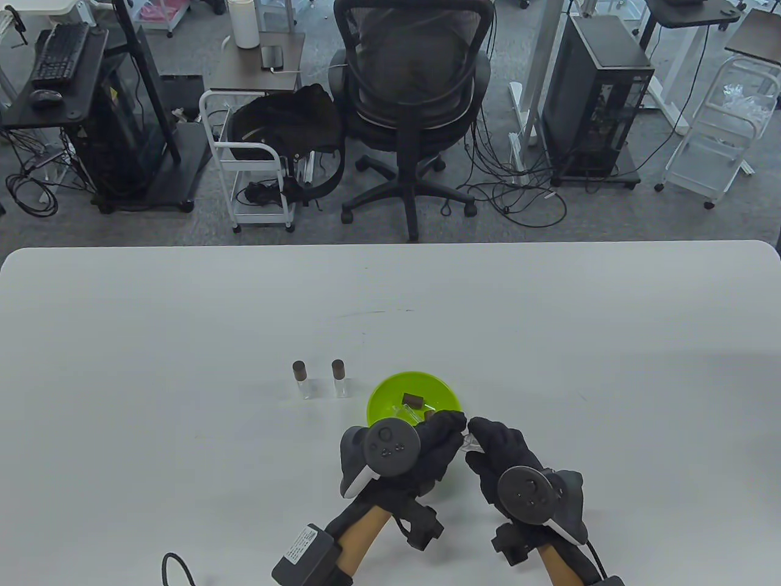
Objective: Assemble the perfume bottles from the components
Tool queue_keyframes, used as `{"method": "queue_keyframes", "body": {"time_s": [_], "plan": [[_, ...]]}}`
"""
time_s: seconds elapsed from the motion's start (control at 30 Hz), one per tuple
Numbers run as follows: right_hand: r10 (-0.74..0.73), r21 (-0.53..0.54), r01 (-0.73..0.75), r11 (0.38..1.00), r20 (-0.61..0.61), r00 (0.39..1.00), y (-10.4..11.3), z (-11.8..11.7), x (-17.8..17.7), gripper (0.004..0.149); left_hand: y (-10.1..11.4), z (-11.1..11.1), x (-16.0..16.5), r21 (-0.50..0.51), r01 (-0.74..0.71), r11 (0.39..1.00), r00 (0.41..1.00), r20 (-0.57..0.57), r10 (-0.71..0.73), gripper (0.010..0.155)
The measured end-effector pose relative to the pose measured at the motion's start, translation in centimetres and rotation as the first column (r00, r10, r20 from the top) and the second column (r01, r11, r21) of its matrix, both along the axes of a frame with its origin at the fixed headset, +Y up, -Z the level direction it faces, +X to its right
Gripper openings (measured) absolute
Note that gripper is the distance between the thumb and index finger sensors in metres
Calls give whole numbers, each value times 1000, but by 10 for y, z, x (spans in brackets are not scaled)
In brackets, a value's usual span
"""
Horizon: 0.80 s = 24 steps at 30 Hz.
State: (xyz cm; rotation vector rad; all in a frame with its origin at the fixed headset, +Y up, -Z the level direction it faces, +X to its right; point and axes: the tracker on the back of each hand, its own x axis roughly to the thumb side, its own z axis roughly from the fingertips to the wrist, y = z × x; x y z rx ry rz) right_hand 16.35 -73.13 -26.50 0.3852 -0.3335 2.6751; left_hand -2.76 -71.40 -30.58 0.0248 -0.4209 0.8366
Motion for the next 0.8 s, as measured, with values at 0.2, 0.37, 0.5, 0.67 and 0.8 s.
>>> {"method": "queue_keyframes", "body": {"time_s": [0.2, 0.37, 0.5, 0.67, 0.8], "plan": [[18, 12, -18, 1000, 4, 1000, 0, 1, -1, 56, 3, 1, 4, -13, 116, 993, 993, -10, -116, 50], [25, 4, -25, 1000, 2, 1000, 0, 1, -2, 56, 9, 5, 7, 64, 128, 990, 988, 75, -132, 39], [25, 20, -25, 999, 9, 1000, 1, 2, -1, 56, 9, 7, 5, 87, 78, 993, 995, 60, -84, 41], [40, 28, -40, 999, -6, 999, 2, 3, -4, 56, 9, 6, 5, 5, 117, 993, 992, -54, -116, 54], [42, 28, -42, 999, 1, 999, 2, 3, -4, 56, 8, 4, 6, -42, 167, 985, 985, -44, -169, 52]]}}
